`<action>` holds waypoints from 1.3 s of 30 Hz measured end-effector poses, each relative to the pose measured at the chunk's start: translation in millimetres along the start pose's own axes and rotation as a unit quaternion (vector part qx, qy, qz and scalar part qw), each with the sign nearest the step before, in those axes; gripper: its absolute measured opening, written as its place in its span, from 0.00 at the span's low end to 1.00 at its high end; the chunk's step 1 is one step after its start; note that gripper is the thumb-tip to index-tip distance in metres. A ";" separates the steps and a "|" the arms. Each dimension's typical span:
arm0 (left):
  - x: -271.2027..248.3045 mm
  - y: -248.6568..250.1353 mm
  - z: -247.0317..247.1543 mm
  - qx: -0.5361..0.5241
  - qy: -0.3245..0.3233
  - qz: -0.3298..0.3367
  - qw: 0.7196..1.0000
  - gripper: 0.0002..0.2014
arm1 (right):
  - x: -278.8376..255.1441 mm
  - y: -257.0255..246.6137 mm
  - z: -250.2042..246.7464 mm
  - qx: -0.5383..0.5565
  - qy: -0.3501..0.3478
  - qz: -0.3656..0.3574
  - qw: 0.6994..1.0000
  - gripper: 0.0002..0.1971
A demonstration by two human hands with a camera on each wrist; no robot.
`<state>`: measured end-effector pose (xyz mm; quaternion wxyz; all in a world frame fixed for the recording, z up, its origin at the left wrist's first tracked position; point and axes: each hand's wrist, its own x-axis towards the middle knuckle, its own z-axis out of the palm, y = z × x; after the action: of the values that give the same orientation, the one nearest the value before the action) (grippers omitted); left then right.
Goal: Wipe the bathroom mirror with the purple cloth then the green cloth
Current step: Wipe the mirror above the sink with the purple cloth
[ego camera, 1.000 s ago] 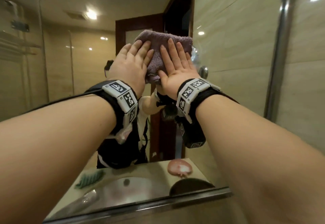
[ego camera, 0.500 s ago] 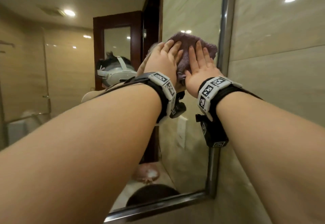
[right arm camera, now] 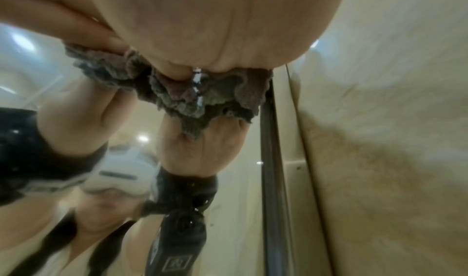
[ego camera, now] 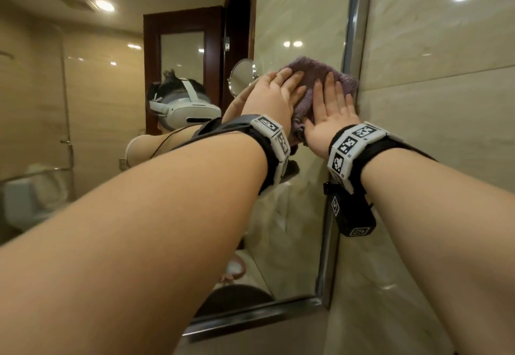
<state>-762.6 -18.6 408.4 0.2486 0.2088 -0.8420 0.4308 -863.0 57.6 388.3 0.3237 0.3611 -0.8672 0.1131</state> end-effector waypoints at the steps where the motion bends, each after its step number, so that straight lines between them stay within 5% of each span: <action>1: -3.6 -3.0 3.3 -0.004 0.001 0.003 1.000 0.35 | -1.5 -2.7 0.7 -0.010 -0.001 -0.005 1.000 0.35; 7: -35.5 -29.6 27.4 -0.011 0.034 -0.011 0.999 0.32 | -12.1 -35.2 2.4 0.000 0.015 -0.061 0.998 0.36; 10: -60.5 -49.4 31.4 -0.121 0.023 -0.030 0.992 0.33 | -18.6 -61.6 5.3 0.015 0.026 -0.079 0.996 0.37; 16: -118.0 -90.4 49.5 0.027 -0.024 -0.044 0.998 0.34 | -33.1 -126.1 4.3 0.004 0.024 -0.128 0.992 0.37; 30: -231.2 -197.2 106.5 0.048 -0.059 -0.066 0.995 0.35 | -69.3 -281.2 -1.2 0.015 0.035 -0.170 0.985 0.39; 39: -258.7 -205.7 118.6 0.046 -0.087 -0.062 0.993 0.34 | -86.3 -308.1 9.1 0.008 0.037 -0.162 0.986 0.37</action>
<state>-470.3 -192.8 321.5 0.1911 0.3085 -0.8249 0.4334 -606.1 -118.5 314.3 0.3670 0.4952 -0.7835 0.0789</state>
